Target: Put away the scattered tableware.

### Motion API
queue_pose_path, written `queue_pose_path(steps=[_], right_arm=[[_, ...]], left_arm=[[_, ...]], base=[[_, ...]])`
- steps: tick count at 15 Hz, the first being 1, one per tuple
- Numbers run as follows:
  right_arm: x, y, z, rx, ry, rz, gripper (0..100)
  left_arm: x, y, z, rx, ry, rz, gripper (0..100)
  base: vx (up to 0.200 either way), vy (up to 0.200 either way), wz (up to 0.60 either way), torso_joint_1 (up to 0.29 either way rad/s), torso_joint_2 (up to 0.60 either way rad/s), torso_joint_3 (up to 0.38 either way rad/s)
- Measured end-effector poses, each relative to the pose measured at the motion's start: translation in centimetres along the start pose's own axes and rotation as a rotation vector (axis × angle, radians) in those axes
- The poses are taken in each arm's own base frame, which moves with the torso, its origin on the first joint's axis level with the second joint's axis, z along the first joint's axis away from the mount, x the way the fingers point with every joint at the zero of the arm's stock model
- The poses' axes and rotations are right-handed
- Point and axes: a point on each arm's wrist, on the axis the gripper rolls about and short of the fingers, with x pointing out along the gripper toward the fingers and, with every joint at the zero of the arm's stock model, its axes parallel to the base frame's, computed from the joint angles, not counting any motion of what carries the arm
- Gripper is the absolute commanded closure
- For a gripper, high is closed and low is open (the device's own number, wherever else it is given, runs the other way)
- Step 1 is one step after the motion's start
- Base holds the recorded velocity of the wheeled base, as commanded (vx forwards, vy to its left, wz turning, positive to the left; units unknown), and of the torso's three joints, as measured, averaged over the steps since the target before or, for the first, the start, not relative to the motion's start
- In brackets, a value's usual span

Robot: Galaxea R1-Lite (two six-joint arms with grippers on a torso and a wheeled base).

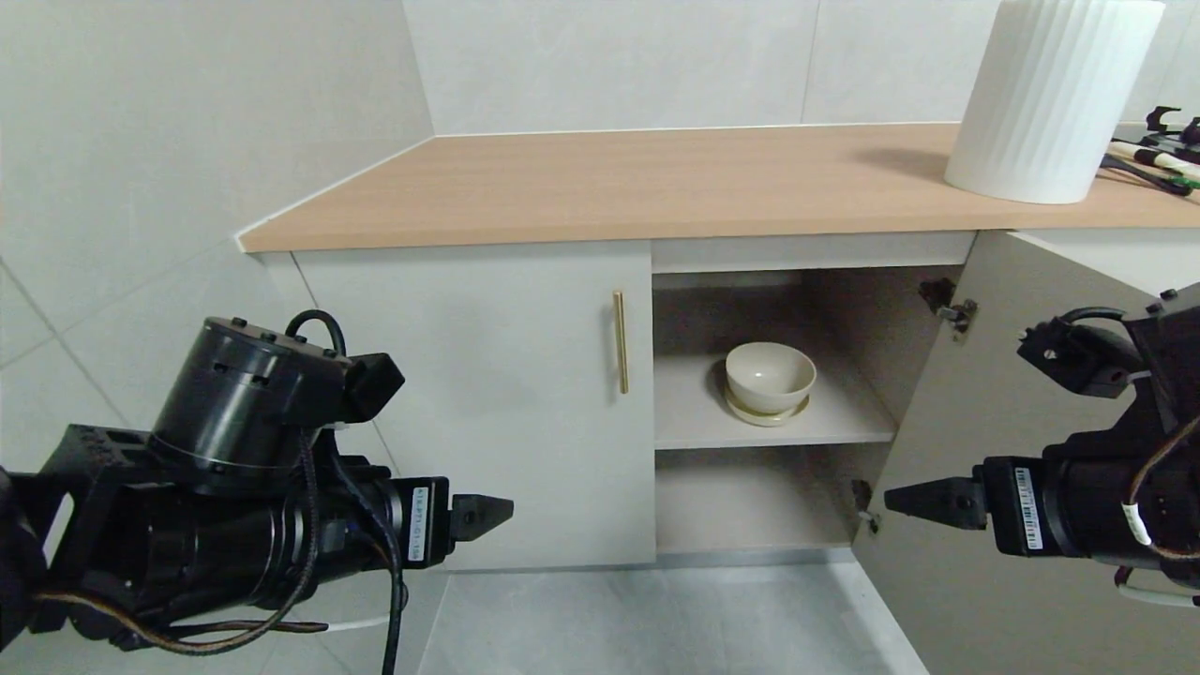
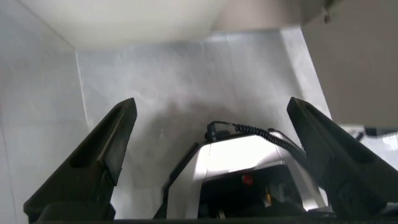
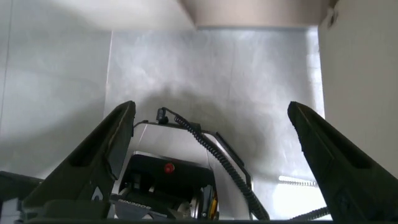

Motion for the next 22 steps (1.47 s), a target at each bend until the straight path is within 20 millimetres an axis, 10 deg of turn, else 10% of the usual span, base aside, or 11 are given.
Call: queue_pose_path(steps=[15, 22], right_arm=[[0.0, -0.7, -1.4, -0.11, 0.097, -0.044, 0], [-1.1, -1.4, -2.3, -0.187, 0.18, -0.073, 0]], left_arm=[[0.3, 0.0, -0.2, 0.005, 0.012, 0.003, 0], [0.3, -0.2, -0.3, 0.013, 0.007, 0.012, 0]], base=[[-0.067, 0.0, 0.0, 0.001, 0.0, 0.001], [0.0, -0.2, 0.0, 0.004, 0.0, 0.001]])
